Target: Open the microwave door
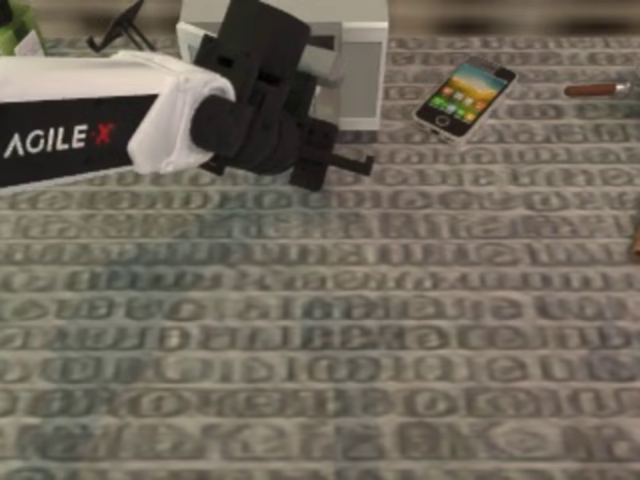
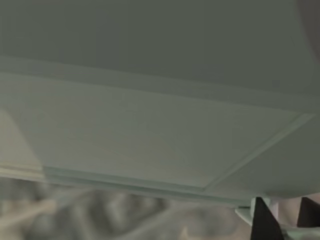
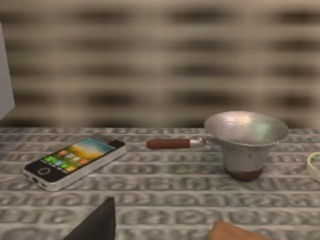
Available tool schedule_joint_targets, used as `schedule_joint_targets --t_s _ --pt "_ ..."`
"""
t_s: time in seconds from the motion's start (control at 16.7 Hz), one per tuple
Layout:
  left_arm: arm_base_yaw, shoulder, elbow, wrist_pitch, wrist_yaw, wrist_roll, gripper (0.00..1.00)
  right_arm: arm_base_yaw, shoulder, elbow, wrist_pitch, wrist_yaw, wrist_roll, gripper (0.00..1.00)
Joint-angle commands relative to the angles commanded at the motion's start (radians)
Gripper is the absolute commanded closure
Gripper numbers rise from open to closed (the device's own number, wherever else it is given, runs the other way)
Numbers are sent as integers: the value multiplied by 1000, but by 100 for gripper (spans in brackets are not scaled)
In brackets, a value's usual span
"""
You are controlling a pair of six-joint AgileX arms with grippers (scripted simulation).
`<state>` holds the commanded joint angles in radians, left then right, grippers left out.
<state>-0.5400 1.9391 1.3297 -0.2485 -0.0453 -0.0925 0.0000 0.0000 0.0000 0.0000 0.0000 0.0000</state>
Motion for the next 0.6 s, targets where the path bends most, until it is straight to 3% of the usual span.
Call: schedule_joint_targets --t_s 0.6 --pt "-6 3 -7 -1 10 -1 100 0 0 0 0 0 0 0"
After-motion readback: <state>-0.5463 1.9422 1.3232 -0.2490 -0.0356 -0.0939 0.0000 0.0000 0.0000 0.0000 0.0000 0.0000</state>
